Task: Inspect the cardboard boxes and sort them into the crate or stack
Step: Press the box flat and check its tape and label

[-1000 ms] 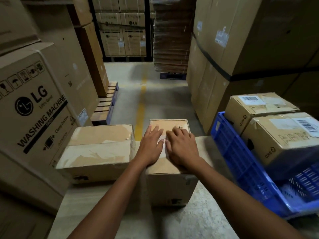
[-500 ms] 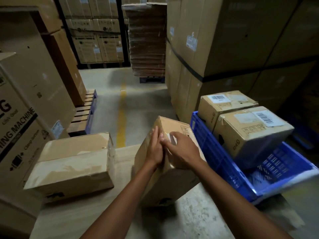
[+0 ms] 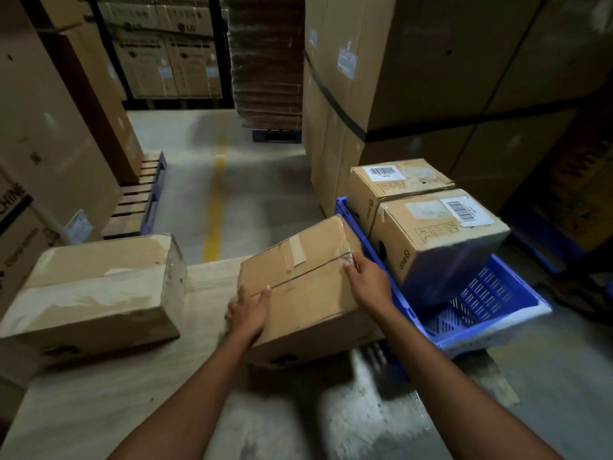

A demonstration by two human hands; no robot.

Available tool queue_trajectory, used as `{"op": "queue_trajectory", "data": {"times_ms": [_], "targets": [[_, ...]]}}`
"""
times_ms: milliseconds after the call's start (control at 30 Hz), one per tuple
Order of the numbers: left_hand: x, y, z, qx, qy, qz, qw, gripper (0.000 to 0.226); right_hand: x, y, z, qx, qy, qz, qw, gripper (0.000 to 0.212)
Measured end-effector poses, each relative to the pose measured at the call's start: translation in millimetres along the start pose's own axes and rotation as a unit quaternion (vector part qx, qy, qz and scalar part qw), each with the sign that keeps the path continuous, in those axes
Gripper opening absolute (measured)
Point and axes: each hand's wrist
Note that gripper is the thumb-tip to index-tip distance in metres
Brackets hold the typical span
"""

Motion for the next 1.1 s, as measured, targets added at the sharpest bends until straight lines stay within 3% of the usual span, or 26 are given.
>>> {"op": "queue_trajectory", "data": {"times_ms": [200,433,633,800,933,1100], "targets": [[-18,28,31,-0.11,0.002,-0.031,0.993,0.069,-8,-2,12,-0.037,-0.061,0.002,0.997,0.031],[-30,72,137,-0.247,-0.053,-0.119,0.96,0.06,30,-16,-1,-0.069,-0.197,-0.01,0.978,0.024],[5,69,221,-0.315,-0.063,-0.091,0.943,0.06,93,-20,-49,-0.014,-0.289,0.025,0.957,0.016],[42,45,286,-0.332,-0.046,-0.07,0.939,0.064,154,-32,-92,-0.012,-0.315,0.041,0.948,0.029],[66,15,334,-0.338,-0.054,-0.072,0.937,0.065,197,-45,-135,0.011,-0.328,0.049,0.943,0.019],[84,-41,390,-0.318,-0.072,-0.097,0.94,0.062,240,-57,-189,0.021,-0.336,0.036,0.941,0.024]]}}
Point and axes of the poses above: each hand's wrist, its own y-axis away from the middle knuckle, its own z-axis out of the back of the hand, x = y × z, and after that the axes turned 15 degrees about z, right-handed
